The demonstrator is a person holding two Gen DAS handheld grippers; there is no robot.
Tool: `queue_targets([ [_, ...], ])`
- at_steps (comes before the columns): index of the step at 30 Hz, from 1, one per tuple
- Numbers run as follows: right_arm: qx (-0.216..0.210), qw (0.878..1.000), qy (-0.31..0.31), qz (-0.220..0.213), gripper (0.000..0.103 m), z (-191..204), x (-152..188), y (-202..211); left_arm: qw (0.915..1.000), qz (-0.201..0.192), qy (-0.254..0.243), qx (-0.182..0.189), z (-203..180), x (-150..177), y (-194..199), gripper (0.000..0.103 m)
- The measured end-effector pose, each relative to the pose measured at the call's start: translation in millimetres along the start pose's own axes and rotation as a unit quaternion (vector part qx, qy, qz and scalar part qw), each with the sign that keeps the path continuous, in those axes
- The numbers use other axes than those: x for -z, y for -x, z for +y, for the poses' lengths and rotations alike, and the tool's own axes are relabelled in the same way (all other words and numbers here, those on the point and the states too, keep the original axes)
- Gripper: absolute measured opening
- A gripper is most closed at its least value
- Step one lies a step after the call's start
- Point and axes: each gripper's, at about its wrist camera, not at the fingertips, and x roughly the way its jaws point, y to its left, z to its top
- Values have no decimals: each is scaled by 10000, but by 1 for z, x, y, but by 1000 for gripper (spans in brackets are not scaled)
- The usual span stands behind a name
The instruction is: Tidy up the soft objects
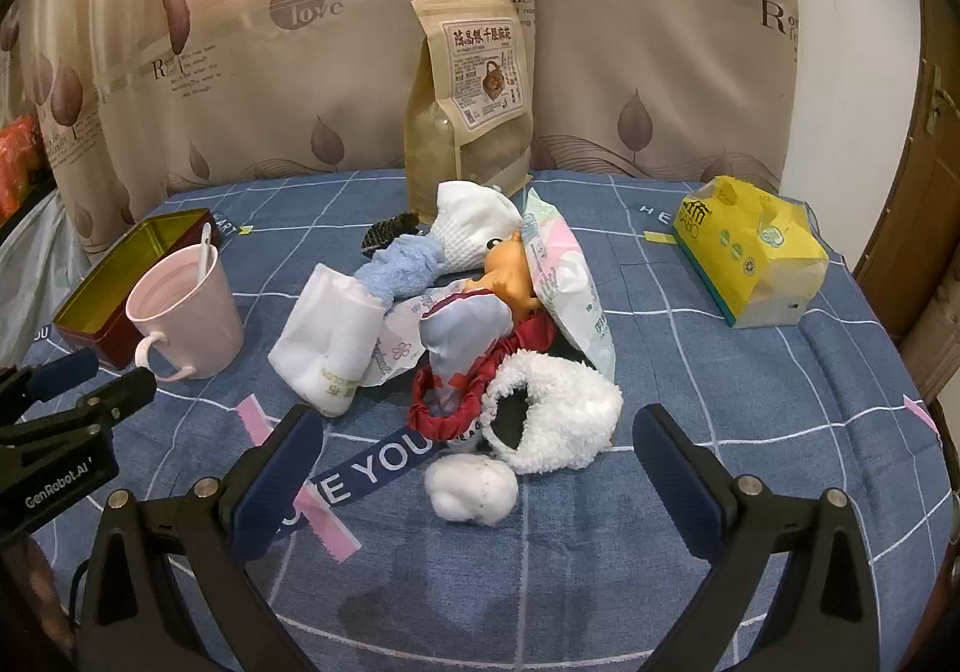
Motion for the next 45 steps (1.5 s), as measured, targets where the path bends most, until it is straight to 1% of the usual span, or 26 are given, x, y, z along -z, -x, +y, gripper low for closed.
queue_targets([
  [6, -6, 10000, 0, 25, 103, -1, 2, 0, 9997, 263, 3, 29, 0, 2, -5, 61],
  [8, 11, 10000, 5, 35, 103, -1, 2, -1, 9995, 320, 19, 58, 1, 3, -7, 61],
  [13, 19, 10000, 5, 40, 103, -2, 1, 0, 9992, 388, 52, -17, 2, 5, -10, 61],
  [45, 25, 9999, -52, 115, 102, -4, 2, -3, 9987, 507, 15, -45, 3, 4, -14, 61],
])
